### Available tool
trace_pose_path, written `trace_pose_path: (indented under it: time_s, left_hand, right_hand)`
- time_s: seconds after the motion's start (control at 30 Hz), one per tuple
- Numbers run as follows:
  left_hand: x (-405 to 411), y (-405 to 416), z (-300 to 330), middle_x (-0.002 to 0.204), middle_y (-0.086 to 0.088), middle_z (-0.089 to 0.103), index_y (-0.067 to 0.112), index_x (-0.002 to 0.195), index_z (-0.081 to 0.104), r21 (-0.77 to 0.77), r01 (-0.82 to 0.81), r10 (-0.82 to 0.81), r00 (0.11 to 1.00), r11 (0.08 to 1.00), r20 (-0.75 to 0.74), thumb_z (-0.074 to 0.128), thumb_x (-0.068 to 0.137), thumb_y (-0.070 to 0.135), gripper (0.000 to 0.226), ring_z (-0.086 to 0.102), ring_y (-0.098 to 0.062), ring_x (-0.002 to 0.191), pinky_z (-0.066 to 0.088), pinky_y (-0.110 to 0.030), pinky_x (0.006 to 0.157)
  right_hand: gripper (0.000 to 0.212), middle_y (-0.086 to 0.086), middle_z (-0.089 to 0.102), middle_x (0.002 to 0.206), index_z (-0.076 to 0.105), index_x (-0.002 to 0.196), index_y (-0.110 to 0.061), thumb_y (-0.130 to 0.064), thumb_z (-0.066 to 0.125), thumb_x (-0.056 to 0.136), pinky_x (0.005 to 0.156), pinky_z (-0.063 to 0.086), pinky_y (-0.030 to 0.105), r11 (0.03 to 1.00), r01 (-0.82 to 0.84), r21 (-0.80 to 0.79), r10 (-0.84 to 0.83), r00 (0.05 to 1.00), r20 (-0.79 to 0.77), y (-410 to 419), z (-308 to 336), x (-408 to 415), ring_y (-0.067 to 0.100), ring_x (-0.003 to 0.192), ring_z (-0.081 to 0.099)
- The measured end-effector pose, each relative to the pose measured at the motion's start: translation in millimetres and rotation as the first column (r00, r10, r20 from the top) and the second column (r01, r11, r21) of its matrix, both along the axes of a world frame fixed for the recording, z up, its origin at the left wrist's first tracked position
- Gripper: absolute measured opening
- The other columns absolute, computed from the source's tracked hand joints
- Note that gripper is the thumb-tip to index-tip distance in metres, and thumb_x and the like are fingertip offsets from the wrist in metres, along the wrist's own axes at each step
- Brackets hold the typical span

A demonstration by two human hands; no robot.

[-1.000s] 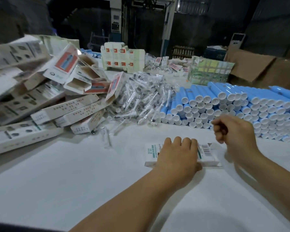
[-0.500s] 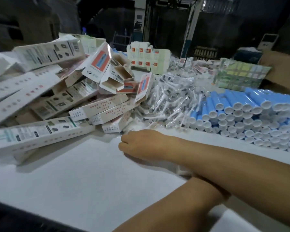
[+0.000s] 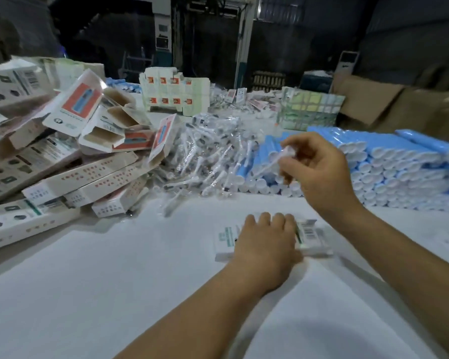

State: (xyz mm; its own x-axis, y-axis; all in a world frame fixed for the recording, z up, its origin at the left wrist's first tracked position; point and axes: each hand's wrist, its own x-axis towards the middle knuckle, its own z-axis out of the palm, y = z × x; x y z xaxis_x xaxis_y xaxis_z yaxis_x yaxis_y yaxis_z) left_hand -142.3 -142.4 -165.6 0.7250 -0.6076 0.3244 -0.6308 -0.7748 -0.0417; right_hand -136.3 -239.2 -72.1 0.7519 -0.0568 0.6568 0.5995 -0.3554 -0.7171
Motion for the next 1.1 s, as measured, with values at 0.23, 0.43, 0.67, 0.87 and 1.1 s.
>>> trace_pose_path:
  time_s: [0.23,0.43,0.67,0.87,1.1]
  left_hand:
    - [6.8,0.1,1.0,0.132,-0.003,0.043,0.017,0.143,0.021,-0.079,-0.043,0.045,0.999,0.996,0.028,0.038,0.094,0.057,0.065,0.041,-0.027,0.116,0.031,-0.040,0.090]
    - [8.2,2.5,-2.0,0.131,0.002,0.043,0.019,0.144,0.018,-0.111,-0.086,0.093,0.994,0.990,0.059,0.034,0.090,0.067,0.074,0.041,-0.023,0.114,0.031,-0.037,0.090]
    - [5.8,-0.2,-4.3,0.130,0.002,0.045,0.018,0.144,0.021,-0.092,-0.085,0.095,0.990,0.992,0.106,0.035,0.087,0.068,0.078,0.042,-0.023,0.112,0.031,-0.037,0.088]
    - [6.6,-1.8,-3.6,0.128,0.003,0.047,0.018,0.143,0.024,-0.118,-0.088,0.104,0.986,0.989,0.133,0.035,0.088,0.064,0.073,0.044,-0.022,0.110,0.031,-0.036,0.086]
    - [17.1,3.0,0.7,0.137,0.002,0.041,0.020,0.149,0.017,-0.122,-0.121,0.134,0.986,0.985,0.102,0.030,0.089,0.064,0.075,0.040,-0.022,0.120,0.030,-0.035,0.092]
  right_hand:
    - [0.023,0.012,0.056,0.068,0.051,0.087,-0.016,0.005,0.059,0.086,0.040,0.046,0.020,0.713,0.488,0.503,-0.341,0.869,-0.359,-101.2,-61.8,-34.5,0.007,0.042,0.055]
    - [0.015,-0.002,0.065,0.058,0.056,0.082,-0.014,-0.002,0.065,0.082,0.040,0.040,0.016,0.723,0.509,0.466,-0.331,0.849,-0.413,-88.6,-74.4,-28.6,0.004,0.045,0.055]
    - [0.015,-0.003,0.071,0.068,0.061,0.074,-0.020,-0.013,0.073,0.077,0.078,0.052,0.036,0.739,0.561,0.372,-0.368,0.799,-0.475,-66.2,-80.6,-25.8,0.019,0.075,0.067]
    - [0.018,0.000,0.073,0.091,0.063,0.089,-0.030,-0.025,0.048,0.098,0.070,0.051,0.020,0.900,0.307,0.309,-0.130,0.867,-0.481,-51.4,-82.8,-30.8,0.007,0.079,0.068]
    - [0.034,-0.012,0.064,0.081,0.067,0.066,-0.026,-0.016,0.049,0.094,0.077,0.041,0.028,0.802,0.485,0.349,-0.384,0.866,-0.320,-71.4,-82.1,-46.2,-0.005,0.069,0.055]
